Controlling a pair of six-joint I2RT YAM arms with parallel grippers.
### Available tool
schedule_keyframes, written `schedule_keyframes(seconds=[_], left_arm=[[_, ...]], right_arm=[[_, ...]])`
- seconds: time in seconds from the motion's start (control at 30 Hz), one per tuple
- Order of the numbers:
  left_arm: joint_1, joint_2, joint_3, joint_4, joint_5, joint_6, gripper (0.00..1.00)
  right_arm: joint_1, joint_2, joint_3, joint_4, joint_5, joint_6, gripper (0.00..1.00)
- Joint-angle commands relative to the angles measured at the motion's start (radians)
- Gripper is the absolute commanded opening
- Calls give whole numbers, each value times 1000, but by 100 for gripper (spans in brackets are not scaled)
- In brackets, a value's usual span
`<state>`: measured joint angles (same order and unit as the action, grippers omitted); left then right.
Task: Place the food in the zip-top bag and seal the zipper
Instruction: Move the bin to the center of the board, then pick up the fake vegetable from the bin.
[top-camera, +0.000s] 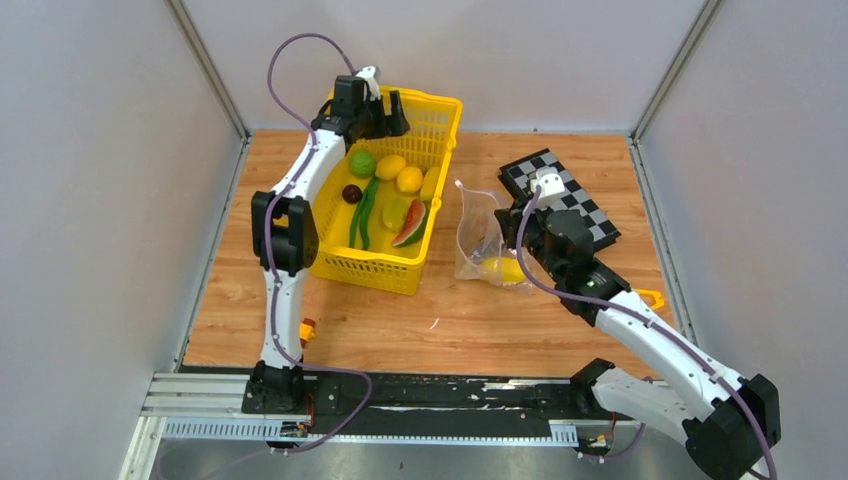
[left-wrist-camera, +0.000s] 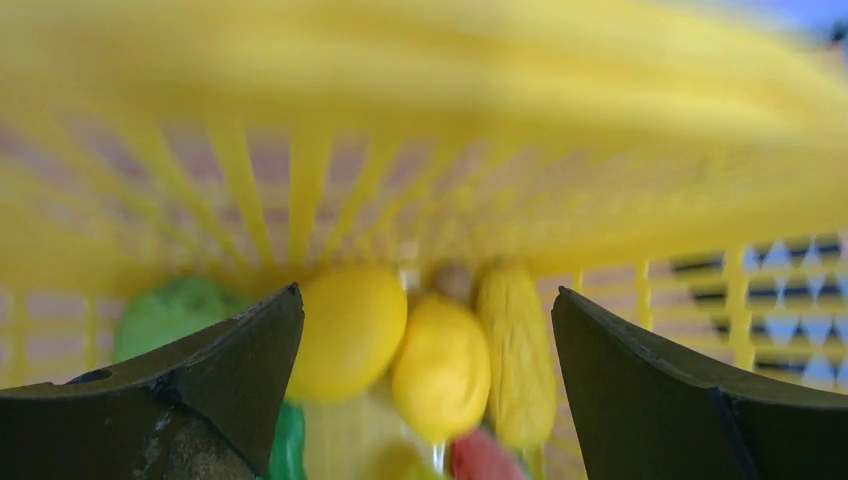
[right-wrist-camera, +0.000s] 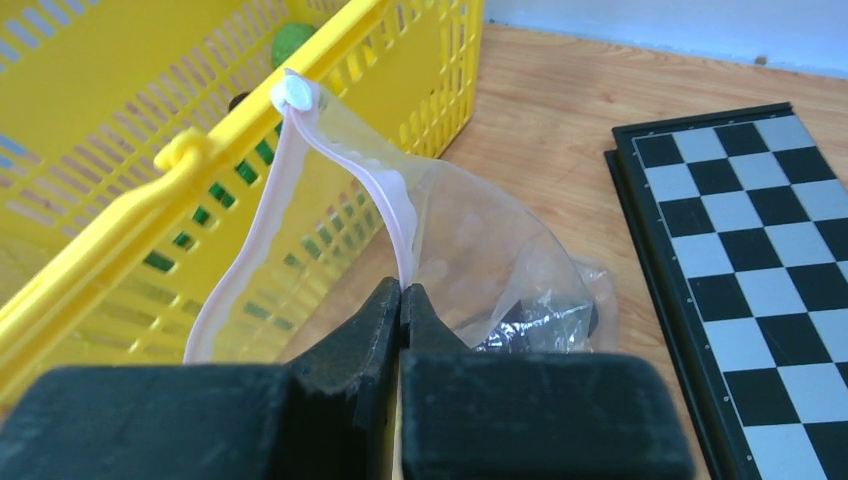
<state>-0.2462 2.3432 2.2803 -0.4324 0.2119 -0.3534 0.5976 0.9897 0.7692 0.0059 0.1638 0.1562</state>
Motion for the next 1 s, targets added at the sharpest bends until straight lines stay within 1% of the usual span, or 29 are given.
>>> schedule_keyframes(seconds=[0.0, 0.1, 0.2, 0.23, 0.3, 0.37, 0.4, 0.53, 0.67, 0.8, 0.9, 0.97], left_arm=[[4, -285, -330, 20, 85, 88, 100], [4, -448, -478, -58, 116, 216, 100], [3, -549, -536, -197, 212, 398, 100], [3, -574, -545, -279, 247, 455, 100], [2, -595, -555, -390, 301, 570, 100], [2, -613, -590, -477, 303, 705, 100], [1, -622, -617, -503, 282, 745, 100], [-2, -672, -751, -520, 178, 868, 100], [-13, -719, -858, -515, 150, 1035, 100], [-20, -721, -887, -485, 182, 1090, 100], [-35, -680, -876, -514, 219, 1150, 100], [-49, -640, -852, -540, 219, 1177, 98]], right_arm=[[-3, -84, -21, 28, -83, -39, 0], [-3, -107, 23, -91, -105, -65, 0], [-4, -146, 18, -116, -147, -72, 0], [-3, -163, 9, -117, -183, -68, 0], [-4, -198, -6, -114, -194, -59, 0], [-4, -218, -18, -110, -202, -57, 0], [-4, -221, -19, -109, -204, -58, 0], [-4, -222, -11, -116, -216, -63, 0], [-3, -237, -25, -96, -208, -58, 0], [-4, -234, -29, -88, -206, -59, 0], [-3, -230, -30, -89, -207, -60, 0], [-3, -232, -33, -88, -205, -63, 0]])
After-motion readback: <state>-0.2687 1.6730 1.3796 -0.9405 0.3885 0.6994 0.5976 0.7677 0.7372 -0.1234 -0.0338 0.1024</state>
